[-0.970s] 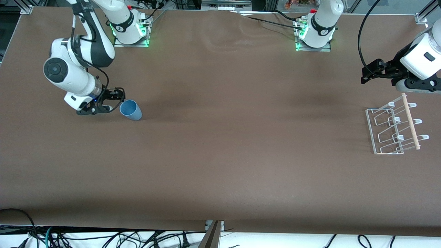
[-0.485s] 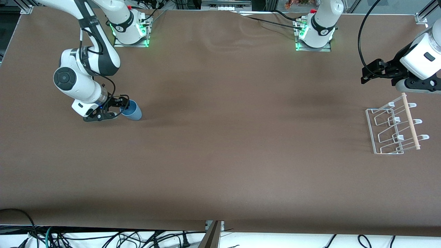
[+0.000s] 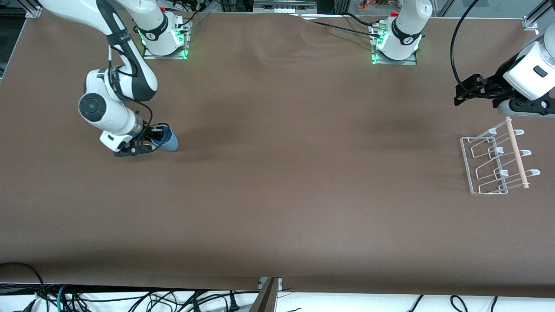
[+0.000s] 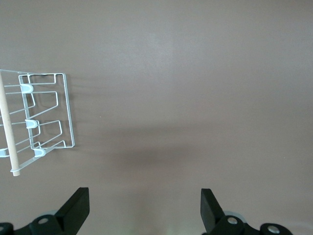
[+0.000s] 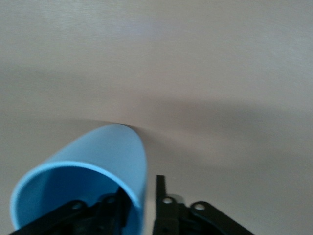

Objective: Transfer cup to left arm and place on rack
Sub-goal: 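Lower the right gripper around the blue cup and close it, then lift the blue cup with the right gripper while the left gripper approaches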

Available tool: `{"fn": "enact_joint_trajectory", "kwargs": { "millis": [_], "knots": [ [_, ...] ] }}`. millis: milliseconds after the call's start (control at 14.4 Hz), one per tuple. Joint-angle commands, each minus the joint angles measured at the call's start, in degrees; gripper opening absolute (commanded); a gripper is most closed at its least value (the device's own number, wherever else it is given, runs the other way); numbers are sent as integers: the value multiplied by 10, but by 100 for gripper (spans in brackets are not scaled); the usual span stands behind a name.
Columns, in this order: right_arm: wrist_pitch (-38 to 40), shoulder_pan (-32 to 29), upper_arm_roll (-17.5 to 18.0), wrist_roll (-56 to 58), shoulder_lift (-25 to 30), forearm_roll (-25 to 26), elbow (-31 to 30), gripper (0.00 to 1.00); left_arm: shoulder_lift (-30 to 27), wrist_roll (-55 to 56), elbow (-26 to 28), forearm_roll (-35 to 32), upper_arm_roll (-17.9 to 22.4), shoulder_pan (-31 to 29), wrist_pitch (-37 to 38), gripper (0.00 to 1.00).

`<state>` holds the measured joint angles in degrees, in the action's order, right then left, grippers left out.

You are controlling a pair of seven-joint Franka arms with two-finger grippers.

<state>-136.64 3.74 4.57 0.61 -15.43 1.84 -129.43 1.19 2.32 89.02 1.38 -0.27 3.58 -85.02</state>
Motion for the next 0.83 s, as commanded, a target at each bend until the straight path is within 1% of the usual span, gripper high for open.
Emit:
{"fn": "enact_joint_trajectory", "kwargs": {
  "millis": [0, 69, 139, 208, 416, 485, 554, 624, 693, 762],
  "knots": [
    [32, 10, 2, -15, -7, -12, 35, 0, 4, 8, -11, -9, -1, 4, 9, 100],
    [77, 15, 3, -36, -7, -12, 63, 0, 4, 8, -11, -9, -1, 4, 9, 100],
    [134, 28, 5, -61, -8, -12, 106, 0, 4, 8, -11, -9, -1, 4, 9, 100],
    [190, 38, 5, -89, -24, -22, 161, 0, 4, 8, -11, -9, -1, 4, 9, 100],
    [332, 71, 5, -203, -96, -123, 351, 0, 4, 8, -11, -9, -1, 4, 9, 100],
    [364, 84, 5, -256, -112, -147, 393, 0, 4, 8, -12, -9, -1, 4, 9, 100],
    [375, 93, 5, -305, -123, -162, 419, 0, 6, 4, -11, -7, -1, 4, 10, 100],
    [370, 108, 8, -361, -126, -182, 434, 0, 6, 1, -10, -5, -4, 4, 12, 100],
    [360, 131, 10, -422, -130, -218, 442, 0, 9, 0, -4, -4, -14, 4, 13, 100],
    [334, 157, 10, -485, -136, -251, 459, 0, 22, 0, -8, -3, -25, 5, 28, 100]
  ]
}}
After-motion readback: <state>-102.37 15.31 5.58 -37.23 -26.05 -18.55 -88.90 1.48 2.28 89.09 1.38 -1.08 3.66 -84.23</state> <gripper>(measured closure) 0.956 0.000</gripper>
